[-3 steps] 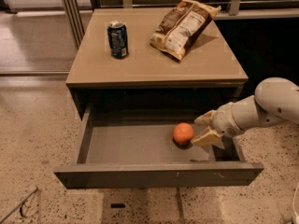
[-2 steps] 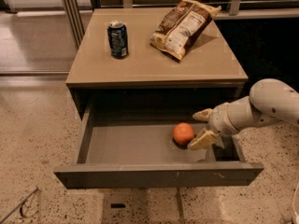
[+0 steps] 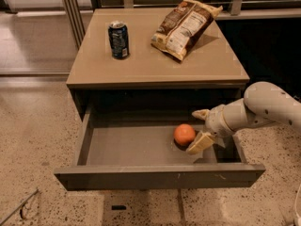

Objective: Pick orange from top drawer and place on counter

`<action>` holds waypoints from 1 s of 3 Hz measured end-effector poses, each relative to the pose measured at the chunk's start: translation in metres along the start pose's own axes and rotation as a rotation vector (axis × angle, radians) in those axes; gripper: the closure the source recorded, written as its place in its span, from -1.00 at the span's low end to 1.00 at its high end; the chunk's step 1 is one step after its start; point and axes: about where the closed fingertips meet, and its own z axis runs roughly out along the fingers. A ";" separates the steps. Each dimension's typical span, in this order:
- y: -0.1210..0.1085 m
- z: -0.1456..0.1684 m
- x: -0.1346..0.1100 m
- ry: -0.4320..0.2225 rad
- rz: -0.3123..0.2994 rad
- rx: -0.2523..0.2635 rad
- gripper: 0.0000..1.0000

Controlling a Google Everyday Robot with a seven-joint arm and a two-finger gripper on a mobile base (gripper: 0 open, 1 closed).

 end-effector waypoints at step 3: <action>-0.019 0.034 0.021 0.014 0.029 -0.006 -0.68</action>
Offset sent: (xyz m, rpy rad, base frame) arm 0.0240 -0.0062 -0.0394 -0.0044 0.0191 -0.0337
